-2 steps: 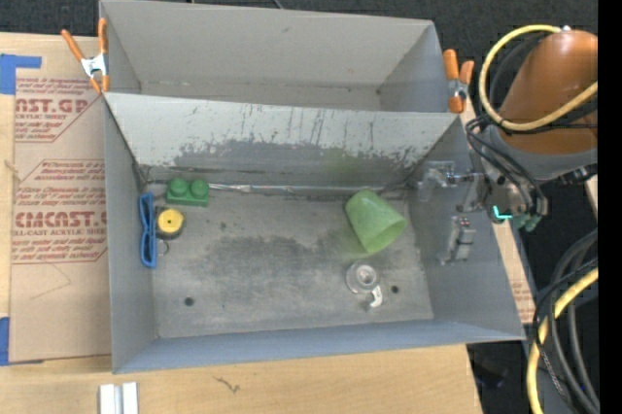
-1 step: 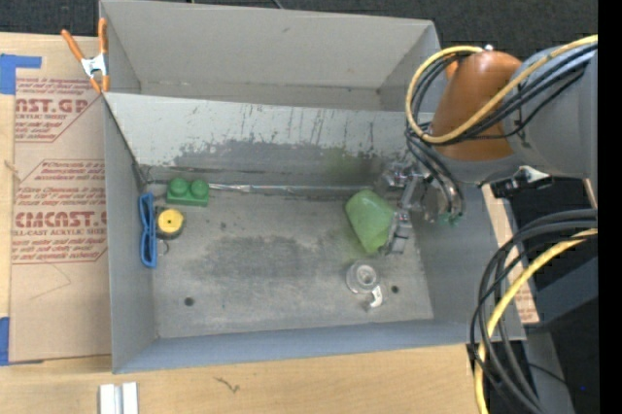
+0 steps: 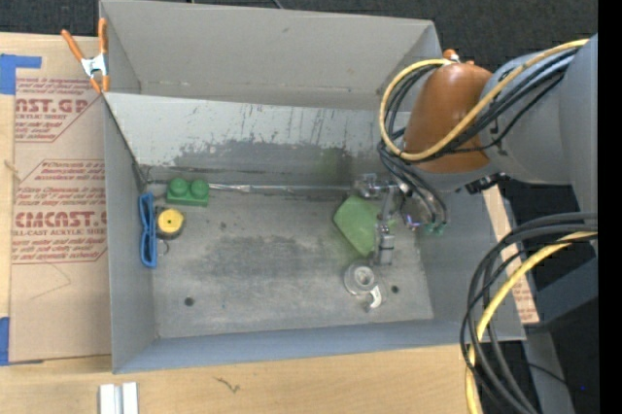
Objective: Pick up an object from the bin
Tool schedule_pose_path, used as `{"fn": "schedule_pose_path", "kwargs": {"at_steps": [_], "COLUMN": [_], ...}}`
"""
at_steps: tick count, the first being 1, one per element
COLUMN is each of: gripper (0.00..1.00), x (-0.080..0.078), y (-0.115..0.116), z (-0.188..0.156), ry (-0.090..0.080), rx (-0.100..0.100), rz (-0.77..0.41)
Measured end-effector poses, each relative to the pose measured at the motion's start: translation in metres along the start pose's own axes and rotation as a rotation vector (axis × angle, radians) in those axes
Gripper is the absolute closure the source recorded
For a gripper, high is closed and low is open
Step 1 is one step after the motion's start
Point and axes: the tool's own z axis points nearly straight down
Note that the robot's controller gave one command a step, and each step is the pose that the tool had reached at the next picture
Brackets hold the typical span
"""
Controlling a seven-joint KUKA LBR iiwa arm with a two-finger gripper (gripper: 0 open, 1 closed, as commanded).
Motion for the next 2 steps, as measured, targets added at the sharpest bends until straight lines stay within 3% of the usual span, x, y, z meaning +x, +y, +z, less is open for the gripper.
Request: {"fn": "schedule_pose_path", "kwargs": {"at_steps": [1,2], "gripper": [1.00,1.00], "x": [-0.002,0.005], "y": [-0.002,-0.026], "z": [-0.002,-0.152], "ry": [-0.007,-0.010], "rx": [0.003,0.002], "rz": [0.002,-0.056]}}
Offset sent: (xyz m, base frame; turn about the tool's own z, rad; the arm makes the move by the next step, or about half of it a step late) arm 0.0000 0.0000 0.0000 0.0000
